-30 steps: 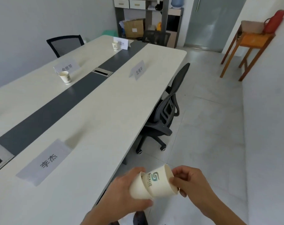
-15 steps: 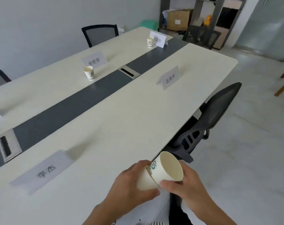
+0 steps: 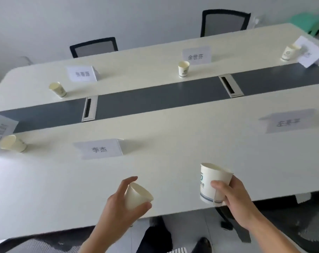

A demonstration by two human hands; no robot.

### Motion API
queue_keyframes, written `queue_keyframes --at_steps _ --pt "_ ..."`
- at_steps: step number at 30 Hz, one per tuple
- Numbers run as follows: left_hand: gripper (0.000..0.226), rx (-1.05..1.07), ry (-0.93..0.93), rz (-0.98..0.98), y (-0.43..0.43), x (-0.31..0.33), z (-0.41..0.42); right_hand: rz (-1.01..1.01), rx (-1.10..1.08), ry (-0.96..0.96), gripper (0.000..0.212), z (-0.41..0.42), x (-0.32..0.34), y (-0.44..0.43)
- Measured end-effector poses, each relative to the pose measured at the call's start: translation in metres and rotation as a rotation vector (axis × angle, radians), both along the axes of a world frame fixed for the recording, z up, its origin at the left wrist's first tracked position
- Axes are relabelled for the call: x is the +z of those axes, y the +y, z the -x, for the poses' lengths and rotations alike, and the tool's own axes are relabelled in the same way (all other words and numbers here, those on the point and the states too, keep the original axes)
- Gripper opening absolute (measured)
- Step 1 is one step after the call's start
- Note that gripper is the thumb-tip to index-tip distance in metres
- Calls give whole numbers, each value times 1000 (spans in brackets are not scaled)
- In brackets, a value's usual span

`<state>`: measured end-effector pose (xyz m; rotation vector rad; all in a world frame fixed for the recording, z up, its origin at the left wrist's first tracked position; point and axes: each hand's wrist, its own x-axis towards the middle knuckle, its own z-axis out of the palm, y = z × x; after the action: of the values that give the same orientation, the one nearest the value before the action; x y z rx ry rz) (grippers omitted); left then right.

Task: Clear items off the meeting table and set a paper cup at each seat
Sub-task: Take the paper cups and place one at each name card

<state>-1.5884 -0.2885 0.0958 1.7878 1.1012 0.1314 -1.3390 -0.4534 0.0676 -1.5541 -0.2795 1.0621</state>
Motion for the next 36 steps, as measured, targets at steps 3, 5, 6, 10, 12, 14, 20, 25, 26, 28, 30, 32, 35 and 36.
queue_keyframes --at_steps 3,5,6,10,12,14,20,25,26,28,30,32,35,36 --pt "67 171 -10 11 21 -6 19 14 118 -32 65 1 -5 51" --pt "69 246 -25 7 40 -13 28 35 195 -58 66 5 -8 88" --pt "69 269 -35 2 51 -17 30 51 226 -63 66 8 -9 106" --pt "71 320 -92 9 108 -26 28 135 336 -71 61 14 -19 180" --pt "70 350 -116 18 139 -25 24 185 385 -121 59 13 -23 224" --pt "68 377 -135 23 170 -23 22 226 439 -205 58 10 -28 274" --pt "62 426 -104 65 245 -32 34 273 509 -492 57 17 -57 426" --pt "61 500 -72 118 272 -50 51 219 455 -546 63 33 -89 502" --pt "61 504 -72 127 274 -55 54 221 441 -555 64 34 -99 507" --pt "62 512 -69 156 276 -62 55 238 432 -580 64 36 -117 507" --pt "61 522 -64 189 279 -67 55 269 427 -610 65 36 -132 500" --pt "61 524 -62 206 282 -70 53 281 407 -628 63 35 -141 495" --pt "62 510 -71 205 286 -71 48 283 415 -631 62 32 -144 496" --pt "63 500 -73 200 287 -71 47 287 428 -630 63 31 -145 496"
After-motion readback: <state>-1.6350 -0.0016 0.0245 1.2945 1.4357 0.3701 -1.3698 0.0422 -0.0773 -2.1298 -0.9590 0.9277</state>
